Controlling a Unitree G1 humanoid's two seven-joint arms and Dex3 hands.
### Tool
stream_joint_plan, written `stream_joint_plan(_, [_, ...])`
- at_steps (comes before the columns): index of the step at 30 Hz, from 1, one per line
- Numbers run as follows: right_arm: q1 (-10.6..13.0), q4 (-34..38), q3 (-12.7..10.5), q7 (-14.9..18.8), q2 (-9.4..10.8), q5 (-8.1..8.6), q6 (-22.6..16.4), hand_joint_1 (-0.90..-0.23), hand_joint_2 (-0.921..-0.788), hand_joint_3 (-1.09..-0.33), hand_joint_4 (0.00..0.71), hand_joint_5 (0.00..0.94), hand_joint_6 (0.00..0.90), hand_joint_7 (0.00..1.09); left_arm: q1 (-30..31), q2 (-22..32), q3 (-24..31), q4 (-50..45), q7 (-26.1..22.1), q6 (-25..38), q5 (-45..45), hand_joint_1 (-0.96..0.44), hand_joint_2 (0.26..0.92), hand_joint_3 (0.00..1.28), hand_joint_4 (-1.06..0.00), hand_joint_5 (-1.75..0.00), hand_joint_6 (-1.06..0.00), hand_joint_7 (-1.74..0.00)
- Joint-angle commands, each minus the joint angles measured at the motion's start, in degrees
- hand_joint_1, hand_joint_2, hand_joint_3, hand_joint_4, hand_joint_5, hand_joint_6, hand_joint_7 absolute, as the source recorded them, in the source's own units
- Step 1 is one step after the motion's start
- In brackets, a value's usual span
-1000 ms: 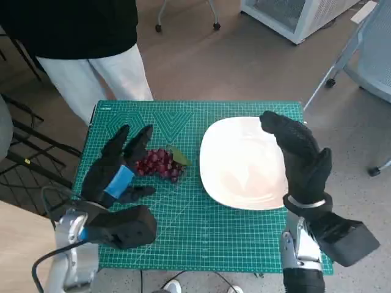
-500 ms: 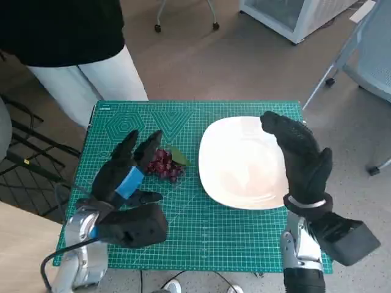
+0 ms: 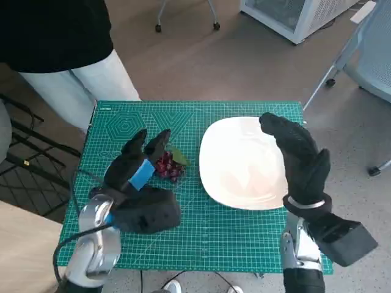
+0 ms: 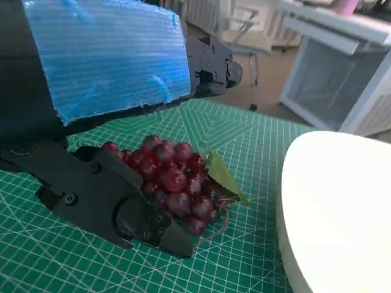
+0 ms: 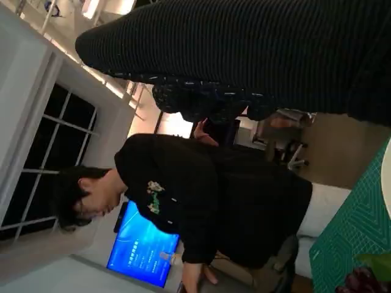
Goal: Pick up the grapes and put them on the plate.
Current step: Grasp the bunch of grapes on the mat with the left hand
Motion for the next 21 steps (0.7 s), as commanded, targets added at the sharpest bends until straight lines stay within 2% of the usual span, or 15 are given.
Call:
stream_joint_plan(1, [1.1, 0.5, -0.2, -0.3, 0.1, -0.07, 0.6, -0.691, -0.921, -0.69, 0.342, 0.001, 0.029, 0.58, -3.3, 0.3, -1.5, 3.8, 0.5, 1.4, 0.8, -0.37, 0.707, 0.0, 0.0, 0.0, -0.19, -0.01])
stream_joint_plan(9, [1.4, 0.3, -0.1, -0.7, 0.4, -0.4, 0.6, -0.7, -0.921, -0.693, 0.344, 0.002, 0.033, 0.57, -9.6, 0.3, -3.6, 14.4, 2.1, 2.1, 0.1, -0.32, 0.704, 0.0, 0.0, 0.0, -0.19, -0.01])
stream_joint_plan(21, [1.1, 1.3, -0.3, -0.2, 0.3, -0.02, 0.3, -0.703, -0.921, -0.696, 0.346, 0.003, 0.035, 0.57, -18.3, -0.4, -6.8, 33.7, 5.0, 1.0, -2.2, -0.29, 0.711, 0.0, 0.0, 0.0, -0.2, 0.0])
